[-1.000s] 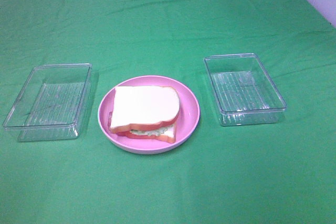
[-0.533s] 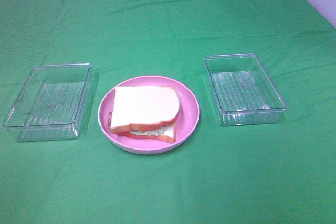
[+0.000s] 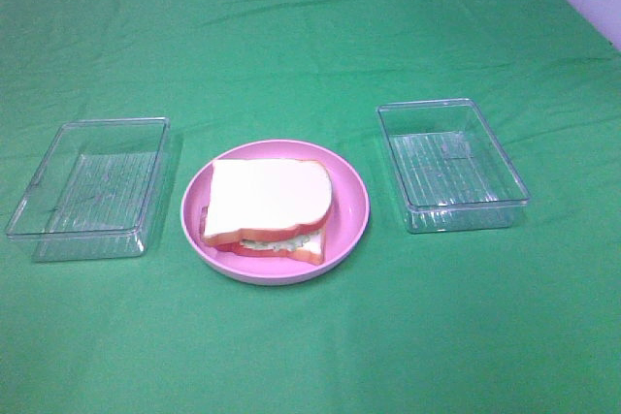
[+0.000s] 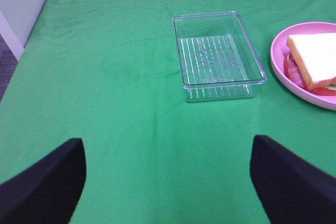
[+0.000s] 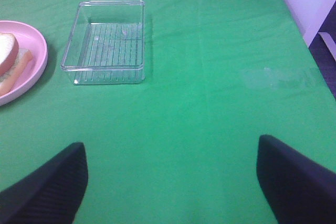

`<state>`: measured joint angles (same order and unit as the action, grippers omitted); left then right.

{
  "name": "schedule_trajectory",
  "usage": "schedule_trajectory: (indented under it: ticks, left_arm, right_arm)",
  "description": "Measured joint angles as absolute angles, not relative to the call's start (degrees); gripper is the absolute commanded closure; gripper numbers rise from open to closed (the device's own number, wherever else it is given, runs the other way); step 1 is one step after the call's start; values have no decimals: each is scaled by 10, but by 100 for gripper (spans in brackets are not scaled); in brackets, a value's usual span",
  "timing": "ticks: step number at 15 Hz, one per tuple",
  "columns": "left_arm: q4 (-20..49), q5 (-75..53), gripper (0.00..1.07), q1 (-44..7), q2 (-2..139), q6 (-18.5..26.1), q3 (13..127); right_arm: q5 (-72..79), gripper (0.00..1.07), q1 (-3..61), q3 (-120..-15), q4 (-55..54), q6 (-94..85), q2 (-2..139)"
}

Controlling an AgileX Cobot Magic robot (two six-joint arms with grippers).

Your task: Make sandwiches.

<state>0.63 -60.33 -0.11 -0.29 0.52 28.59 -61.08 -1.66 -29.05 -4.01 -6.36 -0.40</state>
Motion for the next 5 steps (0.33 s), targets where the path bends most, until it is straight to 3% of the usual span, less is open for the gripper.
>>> schedule_trajectory:
  ticks: [5]
  left_arm:
    - [6, -603, 26, -1, -3, 5, 286]
  right_arm:
    - [-611, 25, -17, -290, -42, -64, -4]
